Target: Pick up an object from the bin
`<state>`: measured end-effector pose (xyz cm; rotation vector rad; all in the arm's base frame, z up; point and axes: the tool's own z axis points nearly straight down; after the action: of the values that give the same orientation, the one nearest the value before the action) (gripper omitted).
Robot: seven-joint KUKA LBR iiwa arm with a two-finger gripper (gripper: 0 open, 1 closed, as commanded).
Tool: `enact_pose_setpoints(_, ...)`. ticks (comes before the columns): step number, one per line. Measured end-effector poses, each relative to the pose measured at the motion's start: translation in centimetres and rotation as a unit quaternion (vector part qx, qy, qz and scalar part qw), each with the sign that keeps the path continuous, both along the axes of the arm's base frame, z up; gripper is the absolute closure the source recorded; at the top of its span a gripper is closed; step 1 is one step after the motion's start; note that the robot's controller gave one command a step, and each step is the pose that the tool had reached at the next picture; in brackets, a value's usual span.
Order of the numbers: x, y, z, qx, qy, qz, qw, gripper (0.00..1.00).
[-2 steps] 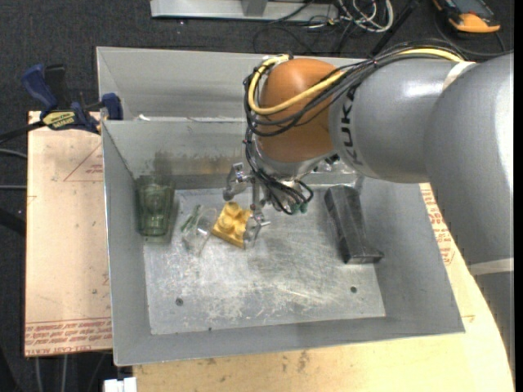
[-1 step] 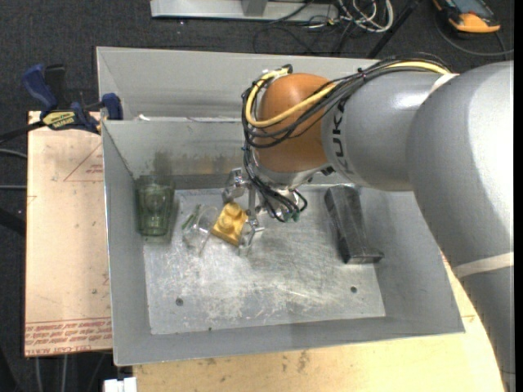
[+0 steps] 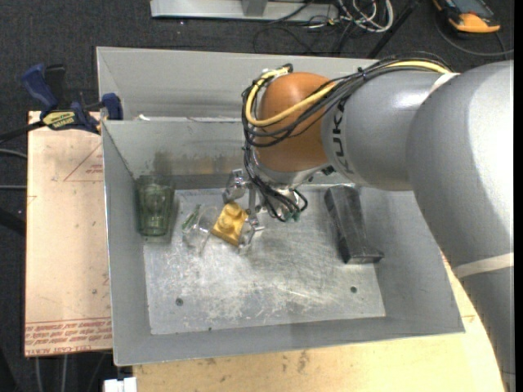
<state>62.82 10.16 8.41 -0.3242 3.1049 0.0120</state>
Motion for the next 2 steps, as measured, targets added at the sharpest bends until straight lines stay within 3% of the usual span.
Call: enact_pose_setpoints(2,-0.01,0.03,0.21,0.0,0.0012,0.0,1.0,1.0)
